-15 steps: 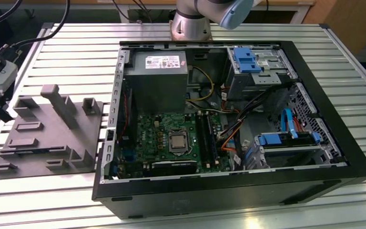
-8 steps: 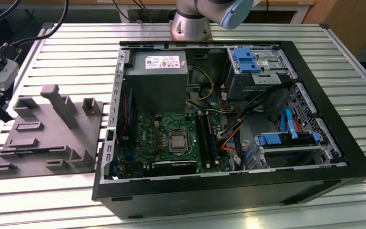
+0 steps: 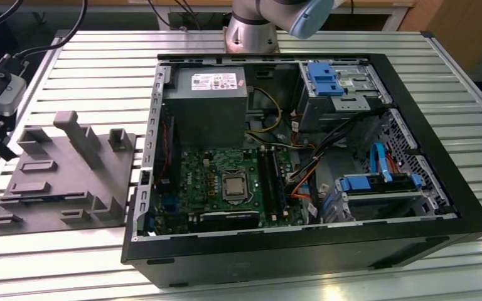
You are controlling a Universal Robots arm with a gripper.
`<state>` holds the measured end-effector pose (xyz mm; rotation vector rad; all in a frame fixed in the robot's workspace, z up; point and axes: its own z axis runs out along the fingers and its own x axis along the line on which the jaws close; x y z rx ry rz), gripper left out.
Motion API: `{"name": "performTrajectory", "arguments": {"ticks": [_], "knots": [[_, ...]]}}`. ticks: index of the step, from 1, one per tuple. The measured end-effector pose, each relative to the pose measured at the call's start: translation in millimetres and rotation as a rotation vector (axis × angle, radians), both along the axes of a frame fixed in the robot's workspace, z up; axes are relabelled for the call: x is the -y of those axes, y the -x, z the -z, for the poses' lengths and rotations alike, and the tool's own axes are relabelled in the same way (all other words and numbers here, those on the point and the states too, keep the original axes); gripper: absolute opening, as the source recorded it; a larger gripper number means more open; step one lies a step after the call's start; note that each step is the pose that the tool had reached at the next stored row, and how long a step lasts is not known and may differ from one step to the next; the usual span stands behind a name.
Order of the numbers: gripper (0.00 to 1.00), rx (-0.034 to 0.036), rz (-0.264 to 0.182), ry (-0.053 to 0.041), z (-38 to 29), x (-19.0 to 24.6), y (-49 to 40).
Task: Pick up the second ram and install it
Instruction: 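Pick up the second ram and move it above second insertion slot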
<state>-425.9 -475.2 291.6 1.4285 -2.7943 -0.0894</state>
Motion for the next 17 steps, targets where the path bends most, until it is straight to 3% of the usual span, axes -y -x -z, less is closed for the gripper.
{"name": "performTrajectory", "arguments": {"ticks": [17], "knots": [[0.11,0.0000,-0.124,0.0000,0.0,0.0,0.0]]}}
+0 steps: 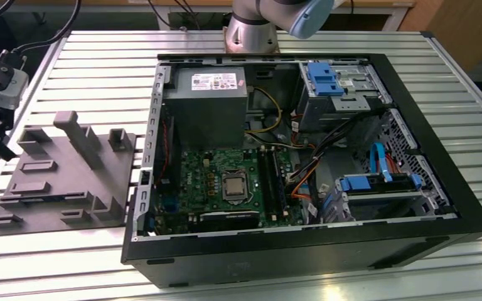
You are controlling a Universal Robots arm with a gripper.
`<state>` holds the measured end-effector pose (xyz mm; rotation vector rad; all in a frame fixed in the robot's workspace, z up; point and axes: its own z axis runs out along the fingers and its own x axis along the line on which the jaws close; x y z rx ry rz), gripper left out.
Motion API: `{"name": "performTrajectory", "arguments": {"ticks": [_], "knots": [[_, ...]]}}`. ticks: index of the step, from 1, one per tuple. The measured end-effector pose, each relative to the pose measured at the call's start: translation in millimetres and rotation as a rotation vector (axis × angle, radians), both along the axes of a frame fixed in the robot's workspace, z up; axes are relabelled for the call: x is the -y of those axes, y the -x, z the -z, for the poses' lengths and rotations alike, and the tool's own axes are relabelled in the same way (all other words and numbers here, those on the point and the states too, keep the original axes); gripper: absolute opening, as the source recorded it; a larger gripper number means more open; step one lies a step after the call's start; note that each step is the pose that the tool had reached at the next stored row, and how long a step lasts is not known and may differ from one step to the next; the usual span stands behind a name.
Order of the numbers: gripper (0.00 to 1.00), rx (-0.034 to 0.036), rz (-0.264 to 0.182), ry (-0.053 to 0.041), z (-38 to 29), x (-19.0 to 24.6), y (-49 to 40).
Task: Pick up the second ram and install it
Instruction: 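Pick up the second ram and move it above second insertion slot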
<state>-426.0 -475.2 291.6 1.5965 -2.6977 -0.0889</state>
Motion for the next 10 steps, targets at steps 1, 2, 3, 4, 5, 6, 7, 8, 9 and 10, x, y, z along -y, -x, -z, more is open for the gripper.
{"name": "performTrajectory", "arguments": {"ticks": [1,2,3,4,5,6,7,8,9,10], "knots": [[0.11,0.0000,-0.007,0.0000,0.0,0.0,0.0],[0.11,0.0000,-0.013,0.0000,0.0,0.0,0.0],[0.11,0.0001,-0.020,0.0000,0.1,0.0,0.0],[0.11,0.0001,-0.026,-0.0001,0.1,0.0,0.0],[0.11,0.0000,-0.032,0.0000,0.1,0.0,0.0],[0.11,0.0001,-0.038,0.0000,0.1,0.0,0.0],[0.11,0.0001,-0.045,-0.0001,0.2,0.0,0.0],[0.11,0.0000,-0.052,0.0000,0.2,0.0,0.0],[0.11,0.0000,-0.059,0.0000,0.3,0.0,0.0],[0.11,-0.0001,-0.066,0.0001,0.4,0.0,0.0]]}}
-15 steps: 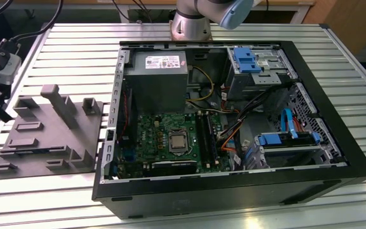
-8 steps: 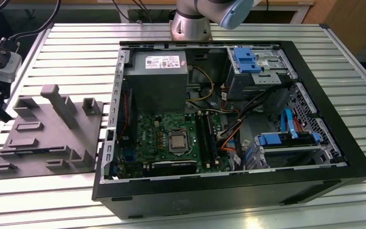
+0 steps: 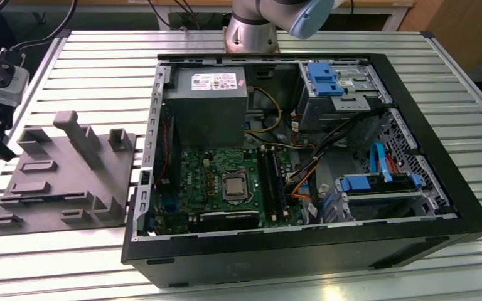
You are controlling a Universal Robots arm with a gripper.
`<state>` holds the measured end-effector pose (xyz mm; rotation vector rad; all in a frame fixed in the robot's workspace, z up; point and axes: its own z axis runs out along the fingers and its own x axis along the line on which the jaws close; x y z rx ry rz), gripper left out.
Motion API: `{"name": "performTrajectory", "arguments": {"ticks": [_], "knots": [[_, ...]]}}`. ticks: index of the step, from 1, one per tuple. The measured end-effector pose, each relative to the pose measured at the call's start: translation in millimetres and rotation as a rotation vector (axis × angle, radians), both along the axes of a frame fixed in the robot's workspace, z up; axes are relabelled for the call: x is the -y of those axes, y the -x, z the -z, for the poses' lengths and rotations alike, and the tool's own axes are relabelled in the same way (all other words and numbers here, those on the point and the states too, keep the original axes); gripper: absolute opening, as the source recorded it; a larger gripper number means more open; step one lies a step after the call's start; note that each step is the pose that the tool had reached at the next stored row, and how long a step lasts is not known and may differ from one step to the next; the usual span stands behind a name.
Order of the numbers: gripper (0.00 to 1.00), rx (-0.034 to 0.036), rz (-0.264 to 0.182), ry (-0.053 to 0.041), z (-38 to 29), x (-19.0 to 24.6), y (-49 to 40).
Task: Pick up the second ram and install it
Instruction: 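Pick up the second ram and move it above second insertion slot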
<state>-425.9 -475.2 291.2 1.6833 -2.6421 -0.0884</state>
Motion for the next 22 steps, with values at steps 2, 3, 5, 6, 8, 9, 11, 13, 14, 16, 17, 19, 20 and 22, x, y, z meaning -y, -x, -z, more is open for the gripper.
{"name": "performTrajectory", "arguments": {"ticks": [2,3,5,6,8,9,11,13,14,16,17,19,20,22], "knots": [[0.11,0.0001,-0.015,0.0000,0.3,0.0,0.0],[0.11,0.0001,-0.024,-0.0001,0.5,0.0,0.0],[0.11,0.0000,-0.043,0.0000,0.7,0.0,0.0],[0.11,0.0001,-0.052,-0.0001,0.9,0.0,0.0],[0.11,0.0001,-0.072,0.0001,1.1,0.0,0.0],[0.11,0.0001,-0.081,0.0001,1.1,0.0,0.0],[0.11,0.0001,-0.102,0.0002,1.3,0.0,0.0],[0.11,0.0001,-0.122,0.0002,1.6,0.0,0.0],[0.11,0.0001,-0.133,0.0002,1.7,0.0,0.0],[0.11,0.0001,-0.155,0.0002,1.9,0.0,0.0],[0.11,0.0001,-0.167,0.0002,2.0,0.0,0.0],[0.11,0.0001,-0.190,0.0002,2.1,0.0,0.0],[0.11,0.0000,-0.201,0.0002,2.2,0.0,0.0],[0.11,0.0001,-0.218,0.0003,2.3,0.0,0.1]]}}
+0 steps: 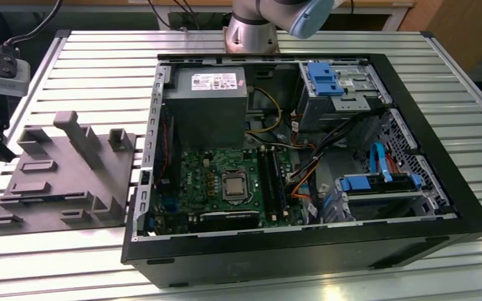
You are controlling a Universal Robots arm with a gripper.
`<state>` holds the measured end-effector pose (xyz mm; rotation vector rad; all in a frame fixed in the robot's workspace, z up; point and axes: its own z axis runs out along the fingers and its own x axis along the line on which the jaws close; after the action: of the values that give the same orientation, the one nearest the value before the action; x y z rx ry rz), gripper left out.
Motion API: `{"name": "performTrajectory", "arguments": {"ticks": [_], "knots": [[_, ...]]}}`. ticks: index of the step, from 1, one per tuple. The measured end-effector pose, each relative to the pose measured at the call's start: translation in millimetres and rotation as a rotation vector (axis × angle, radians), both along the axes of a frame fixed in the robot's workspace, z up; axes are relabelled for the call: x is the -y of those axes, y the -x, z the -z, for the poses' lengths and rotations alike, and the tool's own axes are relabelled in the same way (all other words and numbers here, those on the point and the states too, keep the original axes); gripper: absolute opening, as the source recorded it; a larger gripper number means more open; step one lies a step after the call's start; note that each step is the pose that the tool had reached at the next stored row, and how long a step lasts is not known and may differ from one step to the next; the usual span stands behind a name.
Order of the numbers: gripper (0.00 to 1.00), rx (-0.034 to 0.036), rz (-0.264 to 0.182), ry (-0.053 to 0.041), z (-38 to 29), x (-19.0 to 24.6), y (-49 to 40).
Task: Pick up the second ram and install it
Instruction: 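Pick up the second ram and move it above second insertion slot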
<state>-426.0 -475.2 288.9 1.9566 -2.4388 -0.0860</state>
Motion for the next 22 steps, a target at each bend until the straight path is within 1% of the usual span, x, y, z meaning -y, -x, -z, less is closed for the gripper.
{"name": "performTrajectory", "arguments": {"ticks": [5,8,17,22], "knots": [[0.11,0.0000,-0.001,0.0000,0.1,0.0,0.0],[0.11,0.0001,-0.001,0.0008,1.3,0.0,-0.1],[0.11,0.0000,-0.008,0.0043,7.4,-0.1,-0.1],[0.11,0.0001,-0.024,0.0051,11.0,0.0,-1.2]]}}
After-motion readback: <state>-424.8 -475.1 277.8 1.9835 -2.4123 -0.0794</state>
